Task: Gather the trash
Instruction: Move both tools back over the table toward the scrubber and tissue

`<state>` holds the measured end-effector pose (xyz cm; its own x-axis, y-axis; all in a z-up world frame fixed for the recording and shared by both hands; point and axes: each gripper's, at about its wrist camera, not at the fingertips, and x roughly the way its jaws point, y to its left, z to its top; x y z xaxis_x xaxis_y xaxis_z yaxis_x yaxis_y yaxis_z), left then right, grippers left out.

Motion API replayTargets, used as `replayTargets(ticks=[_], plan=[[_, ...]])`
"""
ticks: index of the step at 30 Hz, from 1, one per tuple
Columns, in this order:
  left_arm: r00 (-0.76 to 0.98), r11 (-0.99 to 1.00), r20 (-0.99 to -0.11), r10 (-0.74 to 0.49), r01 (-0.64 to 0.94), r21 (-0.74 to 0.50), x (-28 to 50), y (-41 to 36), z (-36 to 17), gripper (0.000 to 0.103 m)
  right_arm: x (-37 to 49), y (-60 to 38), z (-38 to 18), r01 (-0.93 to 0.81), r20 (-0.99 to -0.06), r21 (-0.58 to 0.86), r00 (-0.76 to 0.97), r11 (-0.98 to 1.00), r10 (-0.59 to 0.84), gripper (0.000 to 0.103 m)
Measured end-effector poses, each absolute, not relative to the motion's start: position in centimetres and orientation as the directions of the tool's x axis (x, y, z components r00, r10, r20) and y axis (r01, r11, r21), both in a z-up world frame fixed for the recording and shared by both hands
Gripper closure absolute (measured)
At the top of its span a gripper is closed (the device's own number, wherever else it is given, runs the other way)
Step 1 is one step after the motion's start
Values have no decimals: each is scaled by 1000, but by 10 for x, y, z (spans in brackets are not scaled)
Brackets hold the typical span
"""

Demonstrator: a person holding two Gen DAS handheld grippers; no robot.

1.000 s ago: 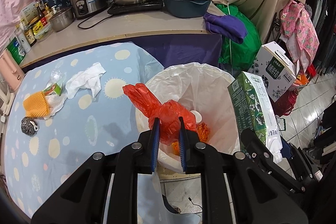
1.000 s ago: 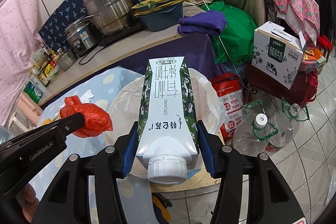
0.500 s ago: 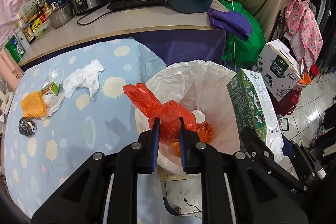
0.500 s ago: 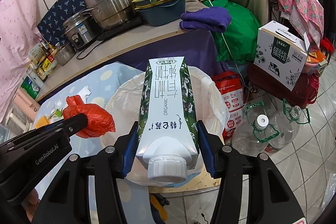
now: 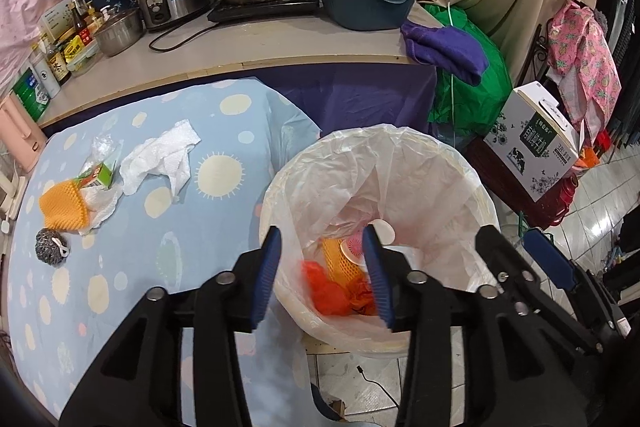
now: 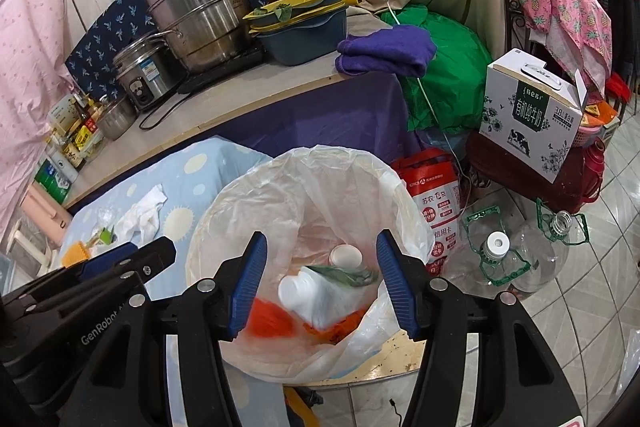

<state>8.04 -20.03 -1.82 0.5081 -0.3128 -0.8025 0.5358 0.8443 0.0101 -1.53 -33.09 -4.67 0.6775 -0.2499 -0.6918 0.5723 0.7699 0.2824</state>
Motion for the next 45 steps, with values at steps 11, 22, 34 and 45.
replayTargets(ticks=[11, 22, 34, 45], plan=[[515, 854, -799, -309, 521, 5, 82, -195, -16, 50, -22, -328, -39, 571, -678, 291, 689, 767, -257, 41], [522, 867, -795, -310, 499, -10, 84, -180, -12, 49, -20, -317, -30, 553, -668, 287, 701, 782, -250, 41], [540, 896, -788, -296, 443, -33, 92, -144, -5, 49, -9, -283, -19, 504, -662, 271, 716, 820, -221, 41], [560, 934, -787, -258, 354, -54, 102, -79, -6, 42, 11, -230, -15, 433, -667, 253, 726, 865, -168, 37]])
